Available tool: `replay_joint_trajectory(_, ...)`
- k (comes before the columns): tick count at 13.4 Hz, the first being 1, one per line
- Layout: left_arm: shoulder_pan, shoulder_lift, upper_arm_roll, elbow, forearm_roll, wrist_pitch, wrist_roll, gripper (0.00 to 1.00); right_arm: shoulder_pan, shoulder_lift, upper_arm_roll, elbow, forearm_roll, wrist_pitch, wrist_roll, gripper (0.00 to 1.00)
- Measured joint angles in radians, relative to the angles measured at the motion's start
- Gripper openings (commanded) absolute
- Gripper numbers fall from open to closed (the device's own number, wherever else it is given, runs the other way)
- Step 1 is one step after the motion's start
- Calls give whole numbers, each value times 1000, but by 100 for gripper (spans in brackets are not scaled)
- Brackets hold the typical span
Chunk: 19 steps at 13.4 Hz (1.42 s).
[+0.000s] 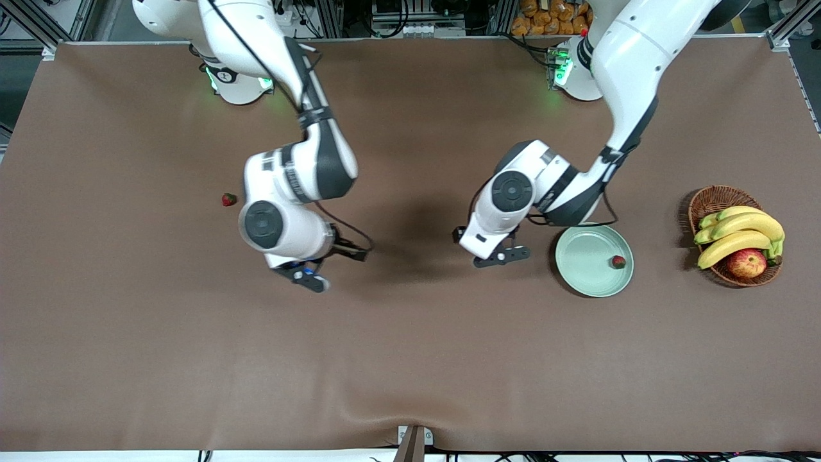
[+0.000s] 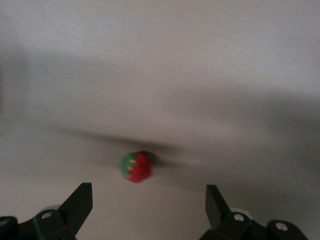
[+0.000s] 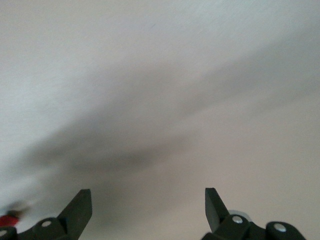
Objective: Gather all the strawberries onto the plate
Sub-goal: 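Grasp the middle strawberry with the left gripper while the right gripper reaches another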
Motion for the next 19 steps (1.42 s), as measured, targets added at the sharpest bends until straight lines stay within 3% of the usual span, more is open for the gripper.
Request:
replay_joint_trajectory(2, -9, 29, 3, 6, 0, -1, -47, 100, 21, -47, -84, -106, -5, -3, -161, 100)
replay_joint_trajectory(6, -7, 54, 24, -4, 1, -2, -124, 90, 133, -121, -342, -293, -87, -29, -447, 100)
replay_joint_trajectory(8, -4, 54, 34, -4, 1, -2, -131, 85, 171, -128, -426, -361, -99, -25, -554, 100)
replay_joint_trajectory(9, -3, 55, 37, -4, 1, -3, -138, 77, 177, -128, -455, -403, -99, -5, -614, 100)
replay_joint_trajectory(13, -4, 62, 46, -5, 2, -4, -169, 65, 177, -128, -487, -546, -99, 122, -744, 100)
replay_joint_trajectory(17, -4, 70, 48, -5, 2, -4, -171, 48, 177, -127, -481, -563, -99, 152, -747, 100)
replay_joint_trajectory(18, -4, 72, 48, -5, 2, -4, -171, 35, 177, -127, -480, -563, -99, 152, -747, 100)
replay_joint_trajectory(19, -4, 75, 48, -5, 2, -4, -172, 13, 178, -127, -478, -563, -98, 153, -747, 100)
